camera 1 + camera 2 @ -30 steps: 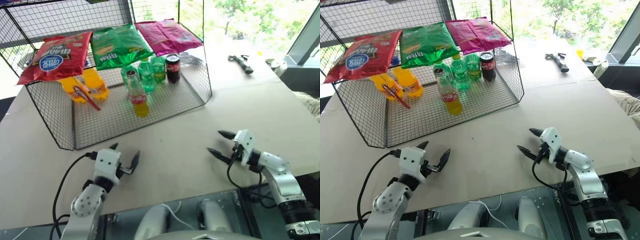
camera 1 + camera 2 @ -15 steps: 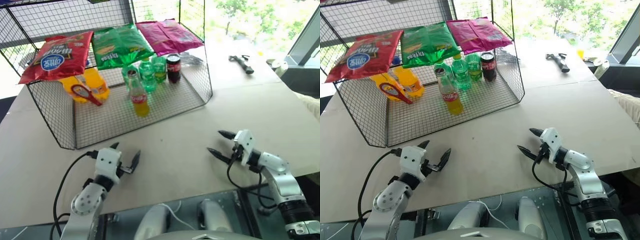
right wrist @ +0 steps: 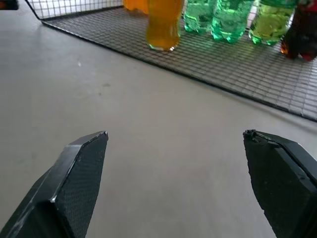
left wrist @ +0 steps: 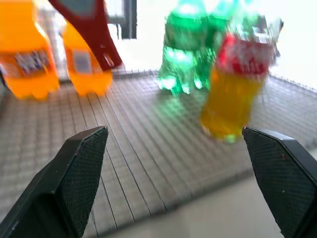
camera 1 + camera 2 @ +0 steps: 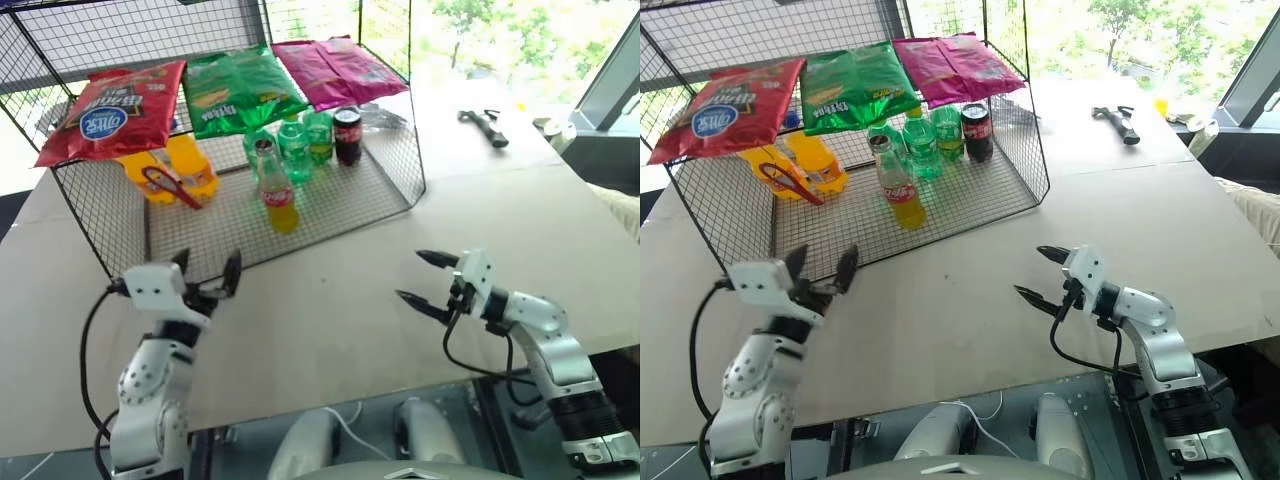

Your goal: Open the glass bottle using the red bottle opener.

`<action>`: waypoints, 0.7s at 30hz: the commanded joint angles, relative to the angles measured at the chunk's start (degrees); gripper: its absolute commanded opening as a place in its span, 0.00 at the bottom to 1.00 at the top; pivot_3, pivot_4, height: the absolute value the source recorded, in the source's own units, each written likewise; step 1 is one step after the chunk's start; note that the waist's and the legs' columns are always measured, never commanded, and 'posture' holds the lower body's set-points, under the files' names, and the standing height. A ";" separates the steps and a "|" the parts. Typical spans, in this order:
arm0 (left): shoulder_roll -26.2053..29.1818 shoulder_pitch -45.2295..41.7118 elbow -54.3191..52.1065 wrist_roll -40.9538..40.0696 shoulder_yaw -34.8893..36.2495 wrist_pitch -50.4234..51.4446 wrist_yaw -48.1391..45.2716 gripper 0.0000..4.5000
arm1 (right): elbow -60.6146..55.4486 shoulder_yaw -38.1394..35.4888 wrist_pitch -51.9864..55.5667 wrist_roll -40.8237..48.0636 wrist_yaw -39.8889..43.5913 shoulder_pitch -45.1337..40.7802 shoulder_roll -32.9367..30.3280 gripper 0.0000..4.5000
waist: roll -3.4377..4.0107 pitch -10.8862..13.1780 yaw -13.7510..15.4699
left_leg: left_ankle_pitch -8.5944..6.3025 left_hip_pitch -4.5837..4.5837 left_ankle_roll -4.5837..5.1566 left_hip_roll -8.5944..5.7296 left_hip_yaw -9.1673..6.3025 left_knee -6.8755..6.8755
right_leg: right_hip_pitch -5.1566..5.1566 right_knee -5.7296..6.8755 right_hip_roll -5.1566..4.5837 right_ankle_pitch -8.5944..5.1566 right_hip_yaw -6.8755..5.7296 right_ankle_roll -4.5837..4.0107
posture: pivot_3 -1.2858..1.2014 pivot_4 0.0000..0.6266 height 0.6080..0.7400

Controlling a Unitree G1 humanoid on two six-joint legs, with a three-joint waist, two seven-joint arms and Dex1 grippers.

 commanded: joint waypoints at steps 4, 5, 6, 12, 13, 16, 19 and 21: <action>0.71 -8.16 1.08 -1.02 5.98 0.75 6.65 1.00 | -11.70 0.26 8.56 8.71 -0.14 -6.87 1.88 0.98 | -0.08 0.04 0.08 | 0.00 -0.05 -0.01 -0.02 -0.02 0.01 | -0.06 0.01 0.01 0.01 -0.01 0.00 | 0.52 0.24 1.00; 0.53 -9.68 2.27 -1.48 6.60 0.91 7.42 1.00 | -12.80 0.44 9.65 9.25 -0.59 -8.01 2.18 0.98 | -0.08 0.04 0.11 | 0.00 -0.04 -0.01 -0.02 -0.03 0.01 | -0.06 0.01 0.02 0.01 -0.02 0.00 | 0.52 0.24 1.00; 0.53 -10.98 3.42 -1.75 6.96 0.96 7.87 1.00 | -13.71 0.62 10.53 9.57 -1.01 -8.96 2.41 0.98 | -0.09 0.03 0.15 | 0.00 -0.05 -0.01 -0.02 -0.05 0.00 | -0.07 0.01 0.02 0.01 -0.03 0.00 | 0.52 0.24 1.00; 1.62 -18.36 10.74 -1.43 6.46 0.55 8.03 1.00 | -17.21 1.09 14.26 10.66 -2.77 -13.08 3.14 0.98 | -0.11 0.04 0.51 | 0.01 -0.13 -0.02 -0.08 -0.11 0.01 | -0.13 0.01 0.01 0.01 -0.09 -0.01 | 0.52 0.24 1.00; 1.70 -19.53 11.93 -1.28 6.34 0.41 8.05 1.00 | -17.60 0.99 14.73 10.99 -2.99 -13.54 3.16 0.98 | -0.12 0.04 0.58 | 0.01 -0.13 -0.02 -0.09 -0.11 0.01 | -0.13 0.01 0.01 0.01 -0.09 -0.01 | 0.52 0.24 1.00; 1.90 -23.00 15.75 -0.67 5.65 -0.16 7.51 1.00 | -18.69 0.90 16.11 11.85 -3.38 -14.26 3.07 0.98 | -0.12 0.04 0.62 | 0.01 -0.14 -0.02 -0.11 -0.11 0.01 | -0.14 0.00 0.00 0.01 -0.09 -0.01 | 0.52 0.24 1.00; 2.28 -25.21 18.81 -0.46 5.45 -0.65 6.75 1.00 | -19.32 1.23 16.49 11.40 -3.71 -14.00 2.72 0.98 | -0.14 0.05 0.62 | 0.01 -0.15 -0.02 -0.12 -0.12 0.01 | -0.15 0.01 0.00 0.01 -0.09 -0.01 | 0.52 0.24 1.00; 2.95 -26.12 20.34 -0.36 5.36 -1.10 5.86 1.00 | -19.71 1.43 16.61 11.13 -4.02 -13.68 2.56 0.98 | -0.14 0.05 0.59 | 0.01 -0.16 -0.02 -0.12 -0.13 0.01 | -0.16 0.01 -0.01 0.01 -0.09 -0.01 | 0.52 0.24 1.00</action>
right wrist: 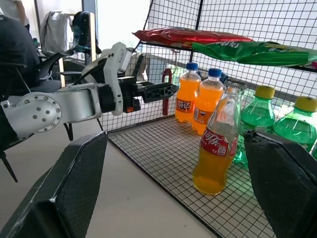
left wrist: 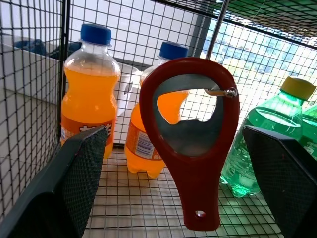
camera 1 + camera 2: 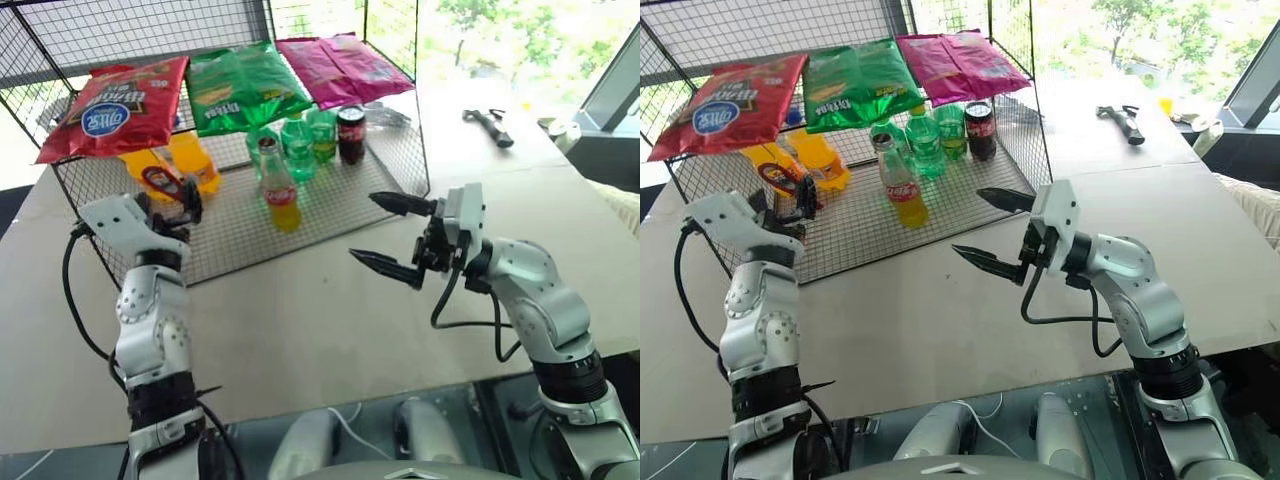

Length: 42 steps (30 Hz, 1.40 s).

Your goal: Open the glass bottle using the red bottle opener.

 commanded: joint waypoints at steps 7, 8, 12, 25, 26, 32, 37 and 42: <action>2.53 -3.45 2.99 -0.42 -0.57 -3.49 -3.87 1.00 | -3.50 0.05 -0.29 -0.01 -1.54 0.51 -0.26 0.98 | -0.01 0.01 -0.24 | 0.00 0.00 0.00 0.00 0.00 0.00 | -0.01 0.00 -0.01 0.00 0.00 0.00 | 0.52 0.24 1.00; 2.45 -3.58 3.07 -0.70 -0.50 -3.67 -4.19 0.89 | -3.55 0.09 -0.32 -0.01 -1.67 0.56 -0.23 1.00 | -0.01 0.01 -0.24 | 0.00 0.00 0.00 0.00 0.00 0.01 | -0.01 0.01 -0.02 0.00 0.00 0.00 | 0.52 0.24 1.00; 2.11 -3.09 2.93 -0.61 -0.31 -4.06 -4.18 0.50 | -3.61 0.13 -0.44 -0.14 -1.86 0.63 -0.20 1.00 | -0.01 0.01 -0.32 | 0.00 0.00 0.00 0.00 0.00 0.01 | -0.01 0.01 -0.02 0.00 0.01 0.00 | 0.52 0.24 1.00; 0.90 1.11 -2.86 2.53 -1.34 -5.84 -1.31 0.29 | -3.06 0.13 -0.70 -0.22 -1.23 0.51 -0.45 1.00 | -0.01 0.01 -0.44 | 0.00 0.00 0.00 0.00 0.00 0.00 | -0.01 0.01 -0.03 0.00 0.01 0.00 | 0.52 0.24 1.00; 1.11 1.67 -4.17 3.82 -1.81 -6.16 -0.69 0.18 | -3.00 0.11 -0.73 -0.22 -1.16 0.54 -0.50 1.00 | -0.05 0.04 -0.44 | 0.00 0.00 0.00 0.00 0.00 0.00 | -0.01 0.01 -0.03 0.00 0.01 0.00 | 0.52 0.24 1.00; 1.68 3.68 -8.62 12.28 -4.02 -7.58 3.85 0.01 | -2.64 0.19 -0.93 -0.20 -0.86 0.66 -0.65 1.00 | -0.16 0.12 -0.14 | 0.00 -0.01 0.00 -0.02 -0.01 -0.01 | -0.01 -0.01 -0.04 0.00 0.01 0.00 | 0.52 0.24 1.00; 2.56 3.07 -8.90 19.37 -2.66 -8.08 10.13 0.01 | -2.47 0.39 -1.02 -0.17 -0.68 0.60 -0.50 1.00 | -0.21 0.15 0.17 | 0.00 -0.03 0.00 -0.03 -0.01 -0.01 | -0.02 -0.05 -0.05 0.00 0.00 0.00 | 0.52 0.24 1.00; 5.34 3.89 -9.51 28.19 -4.32 -8.96 13.44 0.01 | -2.39 0.42 -1.29 -0.31 -0.72 0.84 -0.45 1.00 | -0.22 0.16 0.19 | 0.00 -0.03 0.00 -0.01 0.00 -0.04 | -0.08 0.00 -0.01 0.00 0.01 0.00 | 0.52 0.24 1.00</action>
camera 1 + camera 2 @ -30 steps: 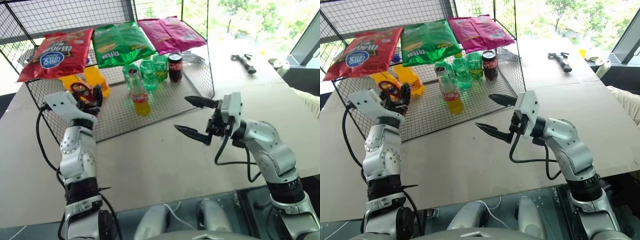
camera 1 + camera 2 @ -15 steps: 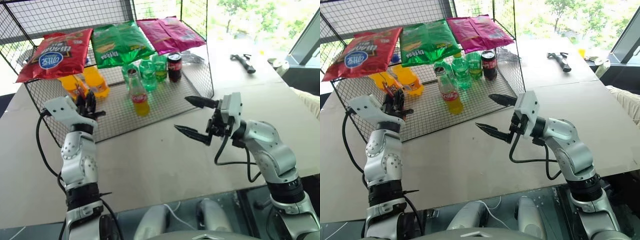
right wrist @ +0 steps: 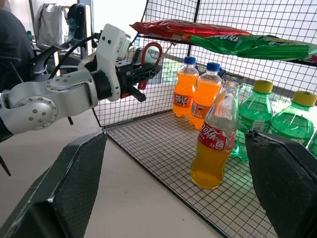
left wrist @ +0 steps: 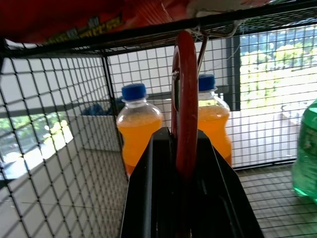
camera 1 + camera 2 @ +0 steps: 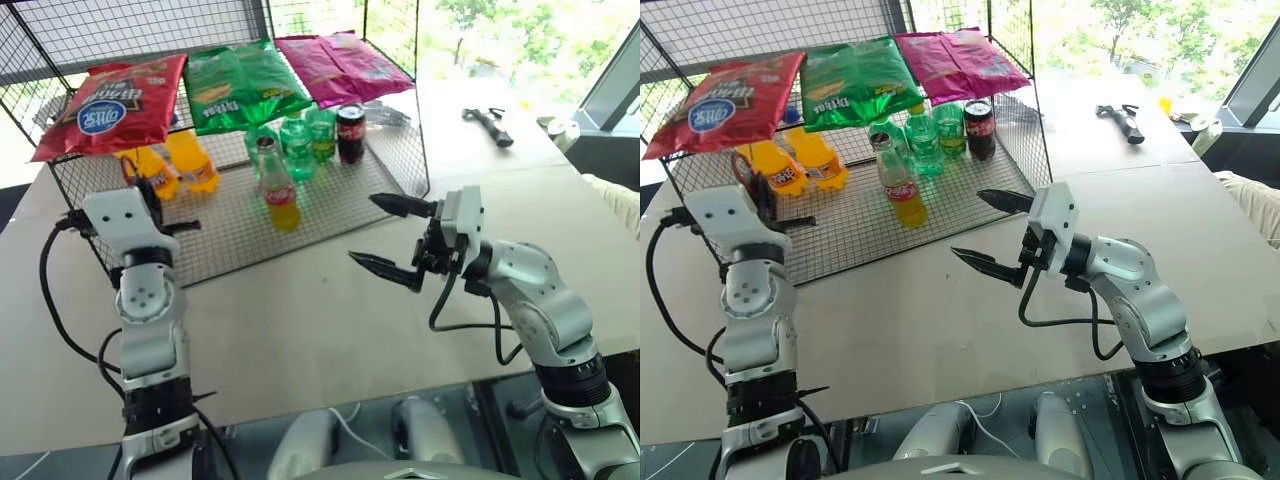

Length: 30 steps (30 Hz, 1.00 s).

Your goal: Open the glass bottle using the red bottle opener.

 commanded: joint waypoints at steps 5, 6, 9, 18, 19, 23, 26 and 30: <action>2.29 0.71 -4.14 9.02 -2.35 -2.80 3.16 0.01 | -1.38 -0.11 -1.27 0.13 0.05 0.37 0.23 1.00 | 0.00 0.00 0.32 | 0.00 0.00 0.00 -0.01 0.01 0.00 | 0.00 0.00 -0.03 0.00 0.01 0.00 | 0.52 0.24 1.00; 2.53 0.90 -4.04 9.90 -2.65 -2.98 3.27 0.01 | -1.40 -0.13 -1.31 0.08 0.02 0.44 0.22 1.00 | 0.00 0.00 0.40 | 0.00 -0.01 0.00 -0.01 0.01 0.00 | 0.00 0.00 -0.03 0.00 0.00 0.00 | 0.52 0.24 1.00; 3.62 1.35 -3.85 12.58 -3.67 -4.03 3.17 0.01 | -1.46 -0.17 -1.40 0.00 -0.04 0.66 0.20 1.00 | 0.00 0.00 0.48 | 0.00 -0.03 0.00 -0.01 -0.01 0.00 | -0.01 0.00 -0.04 0.00 -0.01 0.00 | 0.52 0.24 1.00; 6.49 3.17 -4.00 17.88 -7.75 -7.35 1.37 0.01 | -1.54 -0.14 -1.64 0.04 0.08 1.14 0.12 1.00 | -0.01 0.01 0.67 | 0.00 -0.07 0.00 -0.02 -0.08 0.02 | -0.01 0.01 -0.06 0.00 -0.08 0.00 | 0.52 0.24 1.00; 6.79 3.38 -4.11 18.32 -8.35 -7.82 1.08 0.01 | -1.52 -0.12 -1.68 0.03 0.10 1.15 0.13 1.00 | -0.01 0.01 0.76 | 0.00 -0.08 0.00 -0.03 -0.09 0.02 | -0.01 0.01 -0.08 0.00 -0.10 0.00 | 0.52 0.24 1.00; 6.67 4.05 -4.47 18.99 -8.81 -8.55 1.38 0.01 | -1.30 -0.01 -1.87 -0.04 0.19 1.26 0.20 1.00 | -0.01 0.01 1.14 | 0.00 -0.18 0.01 -0.20 -0.25 0.06 | -0.02 0.00 -0.26 0.00 -0.24 0.00 | 0.52 0.24 1.00; 6.16 5.19 -5.13 20.02 -7.41 -8.26 3.13 0.01 | -1.09 0.04 -2.11 -0.05 0.22 1.44 0.19 1.00 | -0.01 0.01 1.33 | 0.01 -0.23 0.02 -0.28 -0.32 0.10 | -0.02 0.00 -0.31 0.00 -0.28 0.00 | 0.52 0.24 1.00; 6.32 5.92 -5.88 21.49 -6.28 -8.60 4.93 0.01 | -0.88 0.19 -2.38 -0.14 0.22 1.60 0.24 1.00 | -0.01 0.01 1.27 | 0.00 -0.25 0.02 -0.27 -0.33 0.09 | -0.05 0.00 -0.29 0.00 -0.29 0.00 | 0.52 0.24 1.00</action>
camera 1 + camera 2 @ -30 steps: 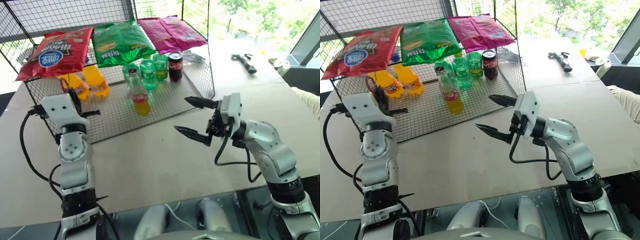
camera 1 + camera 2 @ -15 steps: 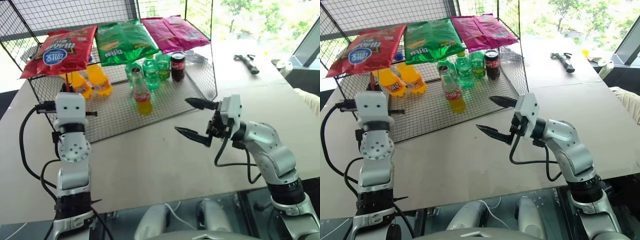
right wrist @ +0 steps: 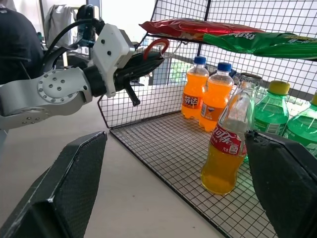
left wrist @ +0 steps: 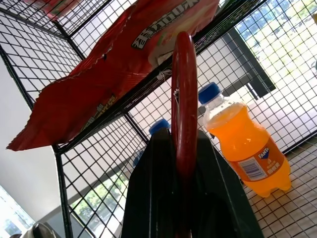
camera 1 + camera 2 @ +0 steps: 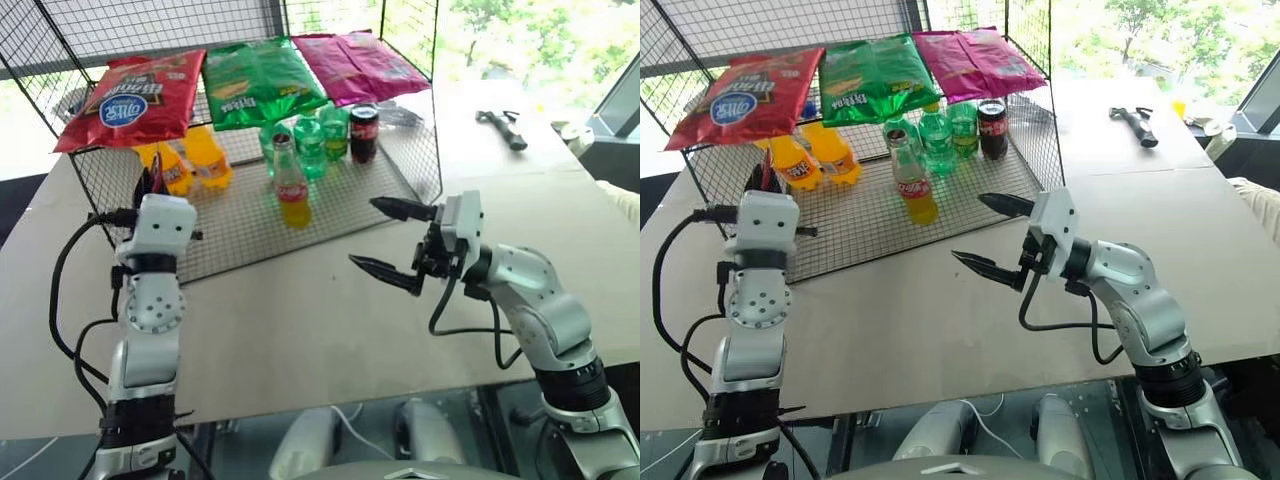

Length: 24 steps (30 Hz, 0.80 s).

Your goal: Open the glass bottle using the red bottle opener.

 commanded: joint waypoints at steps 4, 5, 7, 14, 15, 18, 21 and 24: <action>0.29 -0.47 -4.66 2.96 1.35 -2.09 3.39 0.01 | -0.79 -0.12 -1.36 0.08 0.34 0.28 0.17 1.00 | 0.00 0.00 -0.25 | 0.01 0.00 -0.01 0.03 0.00 0.01 | -0.01 0.04 0.02 0.00 -0.02 0.00 | 0.52 0.24 1.00; 0.07 -0.63 -4.77 3.18 1.74 -1.83 3.99 0.01 | -0.72 -0.12 -1.42 0.06 0.35 0.32 0.19 1.00 | 0.00 0.00 -0.40 | 0.01 0.00 -0.01 0.03 0.00 0.01 | -0.01 0.04 0.01 0.00 -0.01 0.00 | 0.52 0.24 1.00; 0.51 -1.13 -4.90 4.25 2.15 -2.13 5.16 0.01 | -0.51 -0.02 -1.60 -0.04 0.40 0.34 0.28 1.00 | 0.00 0.00 -0.75 | 0.00 0.00 -0.01 0.03 0.01 0.01 | -0.01 0.04 0.01 0.00 0.00 0.00 | 0.52 0.24 1.00; 0.73 -2.09 -4.59 0.60 -3.07 -4.17 -1.42 0.01 | 0.08 -0.01 -2.14 -0.30 0.42 0.36 0.59 1.00 | 0.00 0.00 -0.83 | 0.01 -0.01 -0.01 0.04 0.07 0.00 | -0.11 0.09 0.03 0.00 0.05 0.00 | 0.52 0.24 1.00; 0.13 -1.97 -4.10 -1.27 -4.99 -4.31 -4.10 0.01 | 0.20 -0.02 -2.19 -0.36 0.37 0.36 0.67 1.00 | 0.01 0.00 -0.72 | 0.01 -0.02 -0.01 0.04 0.07 -0.01 | -0.11 0.09 0.02 0.00 0.05 0.00 | 0.52 0.24 1.00; -2.12 -0.45 -2.68 -8.35 -10.35 -3.61 -12.72 0.01 | 0.55 0.13 -2.40 -0.67 0.23 0.37 0.81 1.00 | 0.00 0.00 -0.85 | 0.01 -0.04 0.00 -0.01 0.06 0.02 | -0.09 0.09 -0.03 0.00 0.06 0.00 | 0.52 0.24 1.00; -3.95 1.40 -2.46 -15.01 -12.71 -2.08 -18.95 0.01 | 0.51 0.18 -2.09 -1.01 -0.12 0.53 0.75 1.00 | 0.00 0.00 -1.20 | 0.00 -0.09 0.01 0.00 0.10 0.02 | -0.18 0.09 0.00 0.00 0.12 0.00 | 0.52 0.24 1.00; -7.06 2.16 -3.97 -24.13 -12.52 1.64 -23.35 0.01 | 0.20 0.22 -1.30 -1.31 -0.88 1.02 0.68 1.00 | 0.00 -0.01 -1.37 | 0.01 -0.31 -0.01 0.14 0.12 0.02 | -0.45 0.14 0.01 0.01 0.13 0.00 | 0.52 0.24 1.00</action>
